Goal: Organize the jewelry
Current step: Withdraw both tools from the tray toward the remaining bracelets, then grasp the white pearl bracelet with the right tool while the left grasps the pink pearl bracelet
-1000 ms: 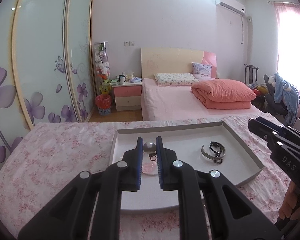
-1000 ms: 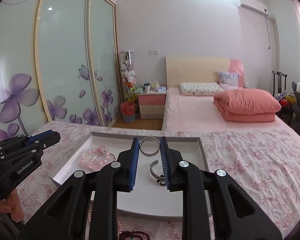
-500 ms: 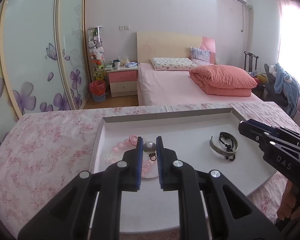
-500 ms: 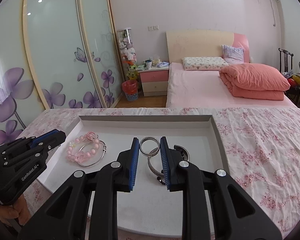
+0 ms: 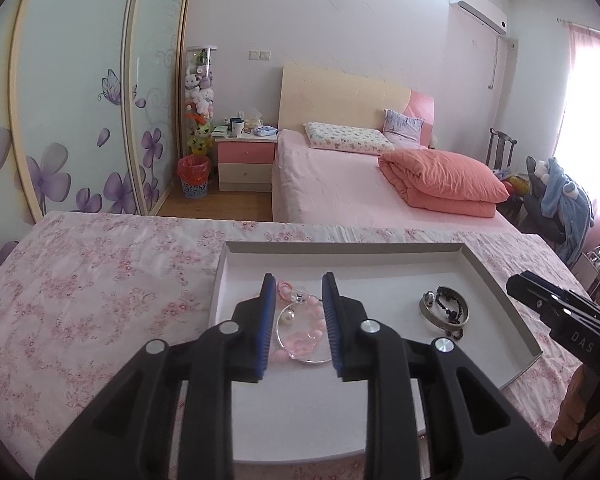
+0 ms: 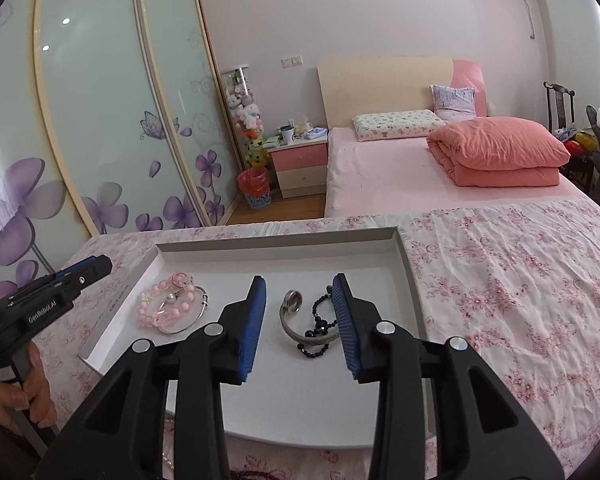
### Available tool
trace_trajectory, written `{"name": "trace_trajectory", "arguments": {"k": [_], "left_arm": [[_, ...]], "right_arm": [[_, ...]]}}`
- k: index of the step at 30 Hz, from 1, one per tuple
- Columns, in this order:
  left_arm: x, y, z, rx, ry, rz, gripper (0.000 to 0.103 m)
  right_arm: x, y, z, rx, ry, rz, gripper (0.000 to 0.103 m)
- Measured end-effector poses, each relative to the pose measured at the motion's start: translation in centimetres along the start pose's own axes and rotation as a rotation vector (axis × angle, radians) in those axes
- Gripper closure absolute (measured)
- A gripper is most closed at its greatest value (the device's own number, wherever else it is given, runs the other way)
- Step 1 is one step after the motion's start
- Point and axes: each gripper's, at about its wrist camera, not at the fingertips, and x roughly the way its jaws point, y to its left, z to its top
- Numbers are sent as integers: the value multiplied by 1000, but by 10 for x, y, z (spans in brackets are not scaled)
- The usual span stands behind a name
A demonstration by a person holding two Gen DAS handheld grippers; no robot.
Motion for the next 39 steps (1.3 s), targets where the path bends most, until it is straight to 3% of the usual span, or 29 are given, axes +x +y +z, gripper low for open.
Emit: {"name": "trace_trajectory", "arguments": {"k": [8,13,25,30,36,39], "left_arm": [[-23,12,2,-35,-7,-41,78],[-41,15,-4,-21,-10,-29,78],[-84,4,-55,40,31,-40,73],[-90,4,-64,48,34,-35,72],[-87,-2,-71,57,56,-52,67],[-81,-8,-74,69,77,-71,61]], "right_arm": [[-25,2,-8,-14,-7,4,67],[-42,2,-21,-32,10,13,67],[-72,18,-86,-81,185,78,67],[-80,40,-112,-146,264,128,73],[-69,57,-133,-227,359,66,88],[-77,56,-137,-256,355,32,92]]}}
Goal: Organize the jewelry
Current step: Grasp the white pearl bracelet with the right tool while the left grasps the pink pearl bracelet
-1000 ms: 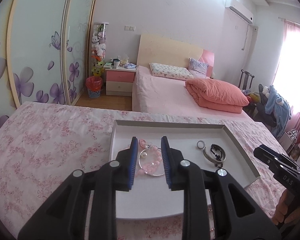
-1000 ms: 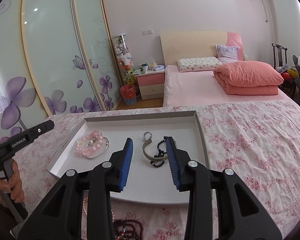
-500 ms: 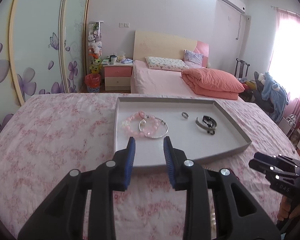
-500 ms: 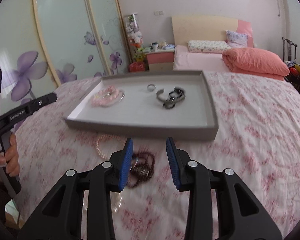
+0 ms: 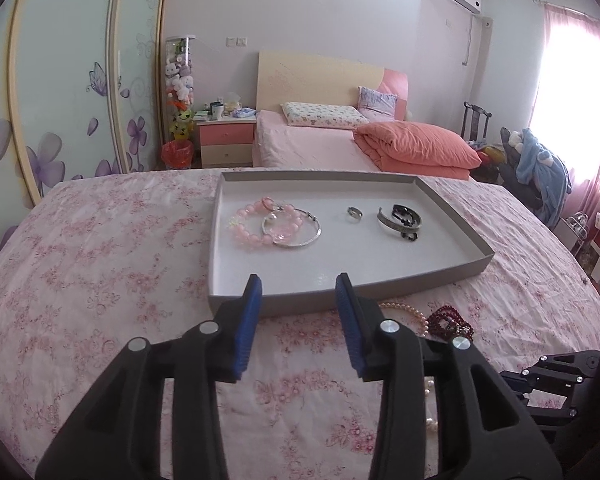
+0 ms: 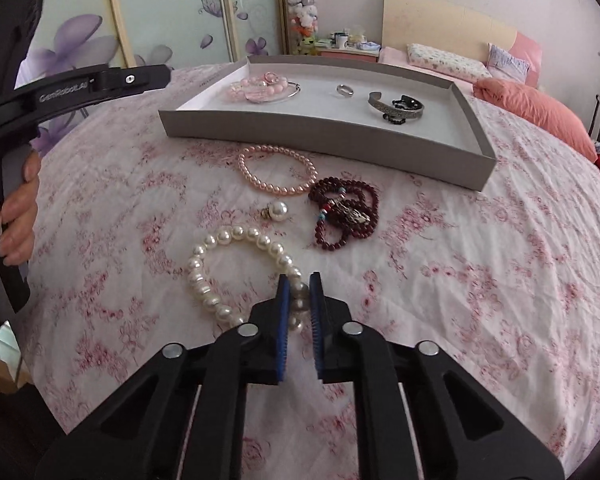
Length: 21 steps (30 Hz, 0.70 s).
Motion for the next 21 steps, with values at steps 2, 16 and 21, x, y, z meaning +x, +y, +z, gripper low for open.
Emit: {"name": "trace_trajectory", "arguments": {"k": [2,16,21], "left_arm": [[7,-7,-2,14,25,-20,59],[72,-53,-14,131,226,-65,59],[90,-58,-16,156,273,-42,60]], "right_arm": [[-4,-8,-4,8,6,-41,92],[12,-80,20,217,-5,-166,92],[12,-78,18,217,-12,-154,92]]}}
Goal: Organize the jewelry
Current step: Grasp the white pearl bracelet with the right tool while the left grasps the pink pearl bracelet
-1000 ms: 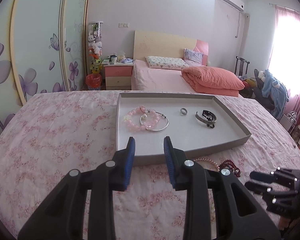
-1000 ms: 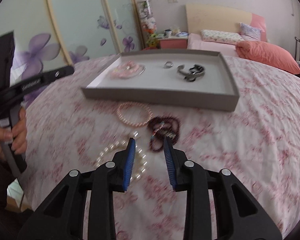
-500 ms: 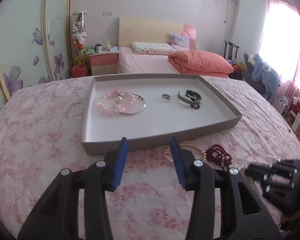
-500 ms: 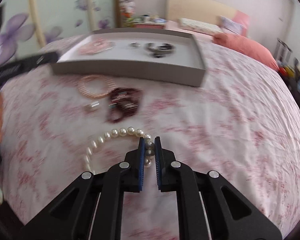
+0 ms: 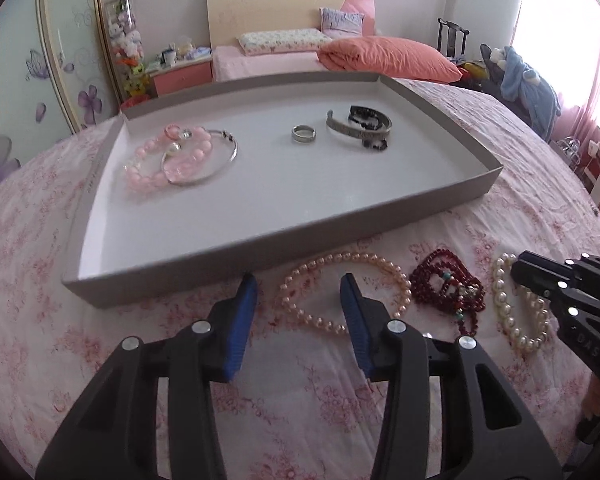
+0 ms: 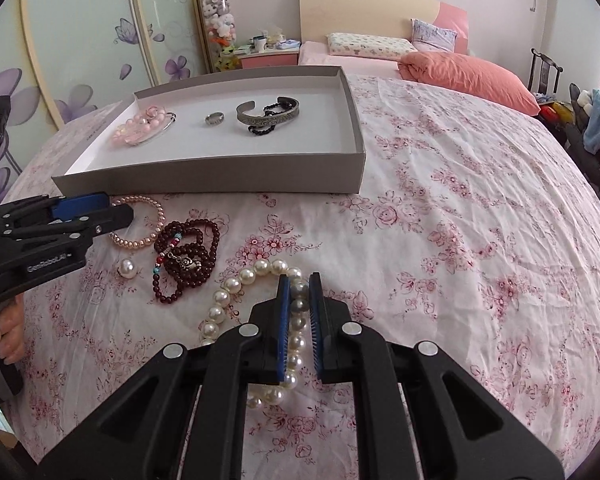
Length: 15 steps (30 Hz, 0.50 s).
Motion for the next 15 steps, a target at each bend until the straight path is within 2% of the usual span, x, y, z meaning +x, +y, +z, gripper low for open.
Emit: {"name": "trace_trajectory", "arguments": {"k": [4,11,15], "left_arm": [[1,-4,1,24,11,9,74],[1,-9,2,43,15,20,74],[1,-12,1,70,15,52,96]], "right_arm": [[-1,1,-2,-4,-2,1,92],[-3,2,-3,4,4,3,92],[-4,0,-3,10,10,3,92]]}}
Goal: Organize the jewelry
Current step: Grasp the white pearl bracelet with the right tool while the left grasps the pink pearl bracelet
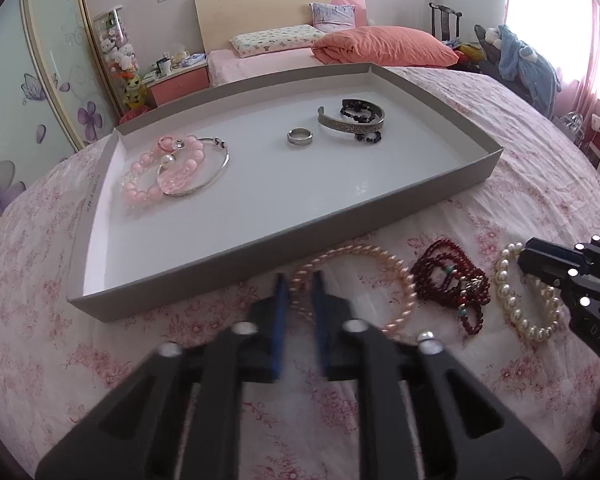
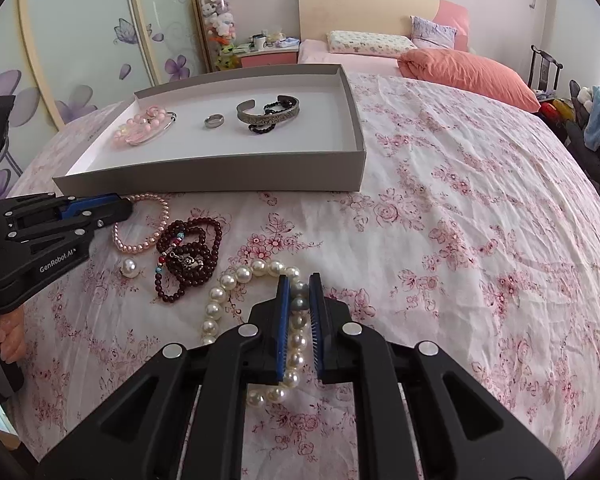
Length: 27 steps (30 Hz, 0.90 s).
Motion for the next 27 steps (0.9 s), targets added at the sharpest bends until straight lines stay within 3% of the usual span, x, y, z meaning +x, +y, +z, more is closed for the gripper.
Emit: {"name": "trace_trajectory", "arguments": {"k": [10,18,27], "left_arm": [[-17,45,-22,-85,-6,10,97],[-64,89,-42,-218,-132,-44,97],[-103,89,-42,-240,-244,-76,97]], "right_arm": [[-3,-5,-4,19,2,18,92],[-27,0,8,43,-115,103,92],[-51,10,21,65,-220,182,92]]}}
